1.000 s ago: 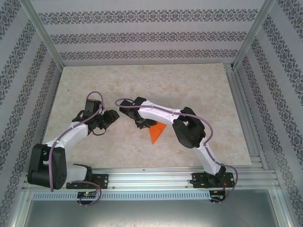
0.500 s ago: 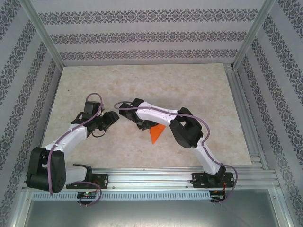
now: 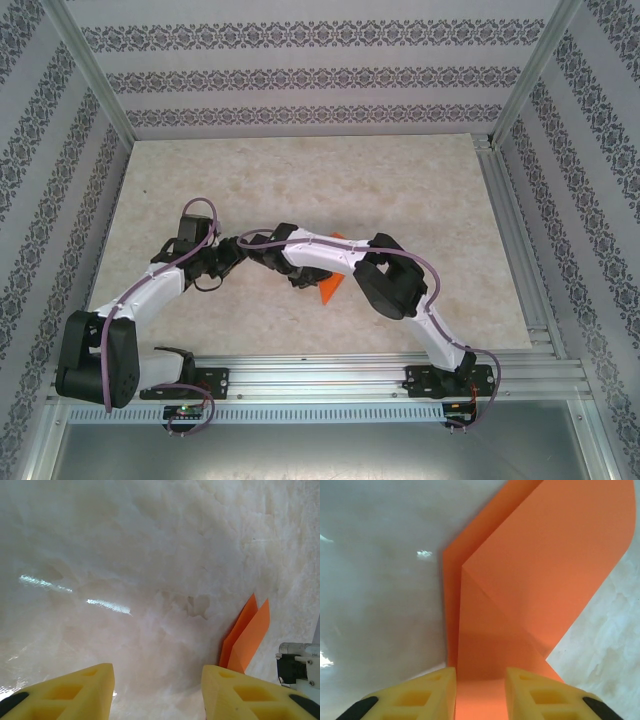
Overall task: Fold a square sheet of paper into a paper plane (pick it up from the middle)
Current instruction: Rotate the paper at the center of the table.
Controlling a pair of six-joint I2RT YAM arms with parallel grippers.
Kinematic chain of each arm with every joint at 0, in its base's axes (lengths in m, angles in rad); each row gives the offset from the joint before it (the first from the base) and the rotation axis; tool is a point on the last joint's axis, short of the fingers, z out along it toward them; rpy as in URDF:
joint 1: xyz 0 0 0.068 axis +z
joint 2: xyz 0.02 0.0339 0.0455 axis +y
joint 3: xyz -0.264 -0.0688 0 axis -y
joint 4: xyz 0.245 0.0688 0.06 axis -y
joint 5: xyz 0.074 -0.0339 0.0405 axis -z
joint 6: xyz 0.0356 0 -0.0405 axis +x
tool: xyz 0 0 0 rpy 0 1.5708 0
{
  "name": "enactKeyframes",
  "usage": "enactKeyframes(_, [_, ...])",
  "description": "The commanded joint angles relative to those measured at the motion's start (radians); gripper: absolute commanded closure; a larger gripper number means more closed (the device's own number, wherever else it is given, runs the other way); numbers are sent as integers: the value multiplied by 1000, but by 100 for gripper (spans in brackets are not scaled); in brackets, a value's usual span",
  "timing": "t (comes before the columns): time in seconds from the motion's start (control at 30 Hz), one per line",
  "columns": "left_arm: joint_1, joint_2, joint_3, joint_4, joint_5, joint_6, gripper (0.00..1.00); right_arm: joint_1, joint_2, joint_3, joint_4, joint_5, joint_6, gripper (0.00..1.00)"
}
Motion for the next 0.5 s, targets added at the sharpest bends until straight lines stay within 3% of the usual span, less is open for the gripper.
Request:
enactKeyframes(0.0, [16,12,-6,13,14,13,49,5,-55,-31,27,2,30,69])
enactKeyframes(0.3, [16,24,-5,17,23,19,49,17,-62,-47,3,33,42,66])
enactKeyframes(0.47, [16,32,-4,30,37,11,49,19,-101,-96,3,72,59,76])
